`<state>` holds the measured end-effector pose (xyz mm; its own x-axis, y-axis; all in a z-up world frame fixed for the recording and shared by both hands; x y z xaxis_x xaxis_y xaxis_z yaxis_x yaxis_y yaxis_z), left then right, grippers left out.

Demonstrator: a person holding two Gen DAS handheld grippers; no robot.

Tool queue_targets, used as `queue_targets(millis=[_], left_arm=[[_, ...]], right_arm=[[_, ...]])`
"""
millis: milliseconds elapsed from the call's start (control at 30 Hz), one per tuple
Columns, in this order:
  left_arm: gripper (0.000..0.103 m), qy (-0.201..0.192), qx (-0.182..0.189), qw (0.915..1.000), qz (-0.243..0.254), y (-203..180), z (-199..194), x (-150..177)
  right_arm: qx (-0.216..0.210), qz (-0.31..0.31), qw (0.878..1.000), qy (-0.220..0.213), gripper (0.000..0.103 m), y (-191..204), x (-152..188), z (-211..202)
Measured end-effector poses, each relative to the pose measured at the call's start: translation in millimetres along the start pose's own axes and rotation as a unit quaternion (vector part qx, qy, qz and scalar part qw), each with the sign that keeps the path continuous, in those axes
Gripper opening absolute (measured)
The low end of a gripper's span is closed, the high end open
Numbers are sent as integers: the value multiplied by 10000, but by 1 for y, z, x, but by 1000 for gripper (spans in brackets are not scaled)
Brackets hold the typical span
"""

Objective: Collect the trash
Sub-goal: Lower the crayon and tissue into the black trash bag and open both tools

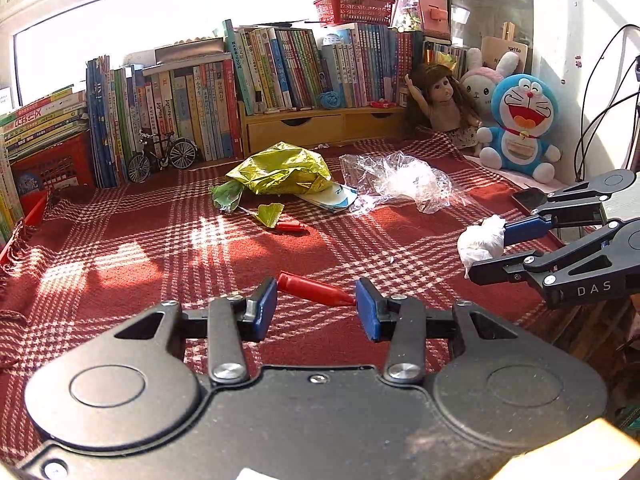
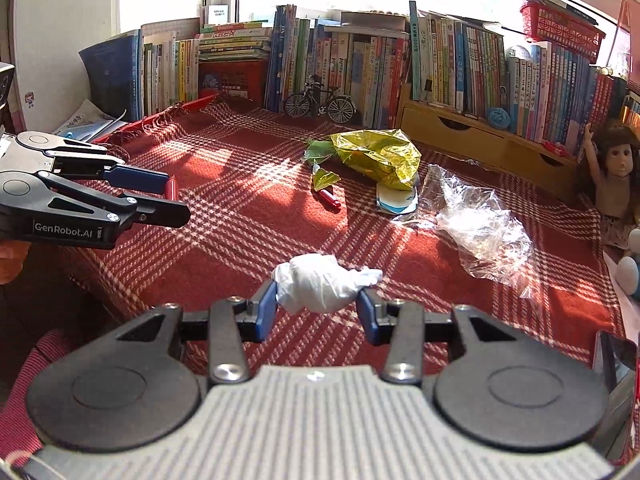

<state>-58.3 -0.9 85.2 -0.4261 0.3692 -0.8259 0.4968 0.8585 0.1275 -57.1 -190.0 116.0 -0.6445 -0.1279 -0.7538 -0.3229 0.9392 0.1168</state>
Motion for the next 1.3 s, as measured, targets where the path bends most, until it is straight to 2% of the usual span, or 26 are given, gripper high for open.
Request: queue_targets(millis=[167,400,700,900,1100,1300], left_arm=[[42,-14,43,10000,-73,-11,-25,19],[42,176,97,9996,-186,-25,-46,60],[42,841,219,9958,-292,-49,-48,124],[42,1386,346,9884,-522,-60,-40,161],[42,1810,404,9813,-516,-71,-34,185],[42,2314,450,9700,-598,-78,-23,206]], right_arm=[[-146,30,9998,99,49,12,19,-13],[-345,149,9987,338,49,25,51,-18],[-540,221,9945,874,49,42,98,-9],[-717,172,9884,1328,49,60,128,3],[-881,108,9812,1716,49,77,151,15],[-935,154,9750,2010,50,83,166,23]])
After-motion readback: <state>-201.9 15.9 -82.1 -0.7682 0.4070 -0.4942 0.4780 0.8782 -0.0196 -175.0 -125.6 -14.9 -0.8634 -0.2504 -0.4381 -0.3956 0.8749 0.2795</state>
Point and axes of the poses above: each gripper's, at about its wrist camera, not at the fingertips, and z roughly the way its jaws point, y to its left, x to its underside, the point moved 5 cm from there along z, roughly the way its jaws point, and after that the axes turned 8 degrees about z, right-handed, at the moved point
